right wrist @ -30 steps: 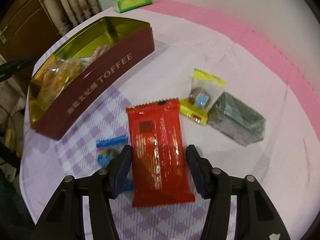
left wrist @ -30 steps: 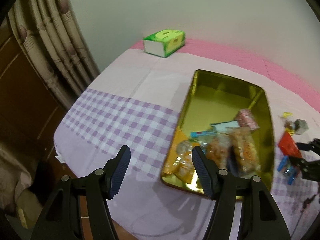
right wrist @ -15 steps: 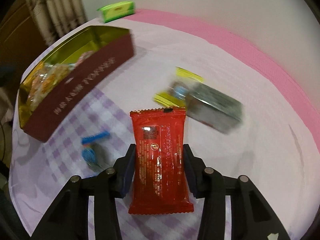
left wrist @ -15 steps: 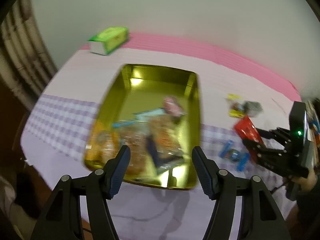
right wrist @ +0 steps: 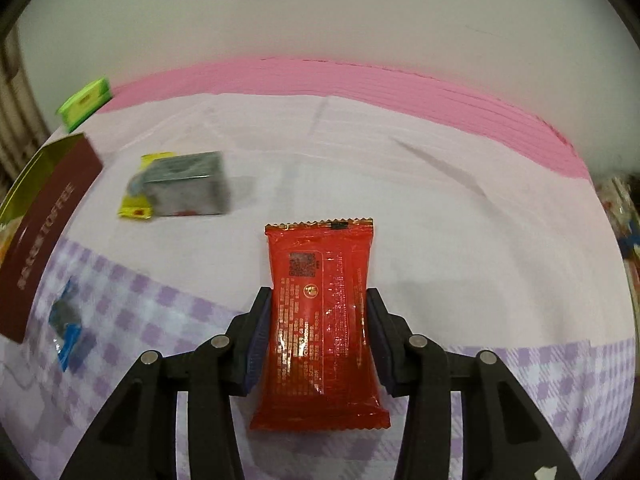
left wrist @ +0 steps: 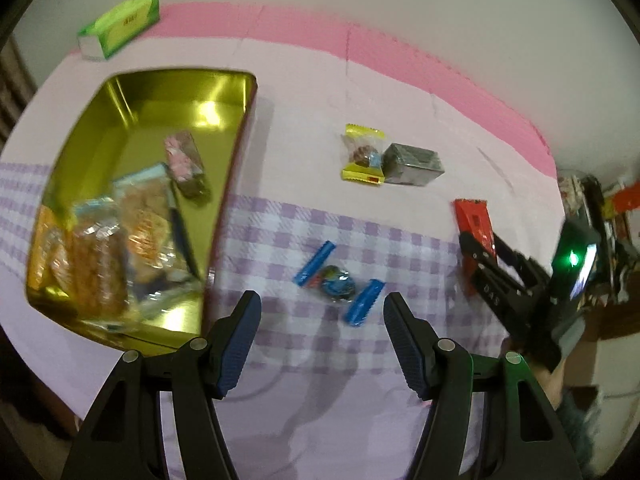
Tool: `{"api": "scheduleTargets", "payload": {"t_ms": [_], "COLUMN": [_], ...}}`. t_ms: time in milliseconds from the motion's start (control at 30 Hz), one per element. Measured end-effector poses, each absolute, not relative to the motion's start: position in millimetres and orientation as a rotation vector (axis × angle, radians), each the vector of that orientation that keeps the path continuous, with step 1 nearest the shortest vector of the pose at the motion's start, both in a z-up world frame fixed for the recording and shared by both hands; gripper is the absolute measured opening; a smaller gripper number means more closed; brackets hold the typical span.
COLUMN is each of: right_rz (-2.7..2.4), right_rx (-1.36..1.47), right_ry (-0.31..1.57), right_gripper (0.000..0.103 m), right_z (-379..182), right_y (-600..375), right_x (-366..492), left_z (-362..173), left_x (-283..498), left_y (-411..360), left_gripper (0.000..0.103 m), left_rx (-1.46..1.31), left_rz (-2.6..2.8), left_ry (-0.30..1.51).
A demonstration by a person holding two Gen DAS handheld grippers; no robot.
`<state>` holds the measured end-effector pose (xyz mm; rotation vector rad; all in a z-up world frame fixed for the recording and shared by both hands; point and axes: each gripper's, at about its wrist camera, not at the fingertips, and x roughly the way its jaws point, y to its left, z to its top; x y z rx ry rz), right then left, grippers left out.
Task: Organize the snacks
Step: 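Grasp the blue-wrapped candy with left gripper while right holds the red packet, then carry the blue candy into the tin and release it while right holds the red packet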
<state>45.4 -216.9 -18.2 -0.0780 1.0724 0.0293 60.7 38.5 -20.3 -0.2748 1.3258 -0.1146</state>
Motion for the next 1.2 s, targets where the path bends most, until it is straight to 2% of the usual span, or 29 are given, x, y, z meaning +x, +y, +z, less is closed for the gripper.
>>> {"api": "scheduleTargets", "payload": {"t_ms": [133,200,433,933,1067,1200], "right_rz": [0.02,0.022,0.029,0.041,0.041,0.042], "right_rx": [-0.055,-0.054,-0.046,-0.032,-0.031,-0.031], "right_ry": [1.054,1.049,1.033,1.034,1.035,1.035], "right_gripper": [0.042,0.043,0.044,0.045,0.045,0.046], "right_z": [-18.3,-17.4,-18.4,-18.9,-18.6,-18.7], "right_y": [-226.7,-225.6,-225.3,-228.3,-228.3,-228.7], "right_x": [38.0,35.2,35.0,37.6,38.4,38.6], "left_z": [-31.9,-37.6,-65.9,-81.6,-82.6,-81.2], "left_x": [71.2,75.8,88.3,101.1,99.6,96.6], "left_y": [33.8,31.4,20.7,-0.1,-3.4,-2.7], "left_gripper": [0.062,0.055,0.04,0.039,0.03,0.028], "left_rx": [-0.36,-0.377,-0.43,-0.365,-0.298,-0.271], "left_rz": [-0.091,-0.074,-0.008,0.042,0.031,0.016], "left_ry": [1.378,1.394,1.479,1.499,1.484,1.467]}}
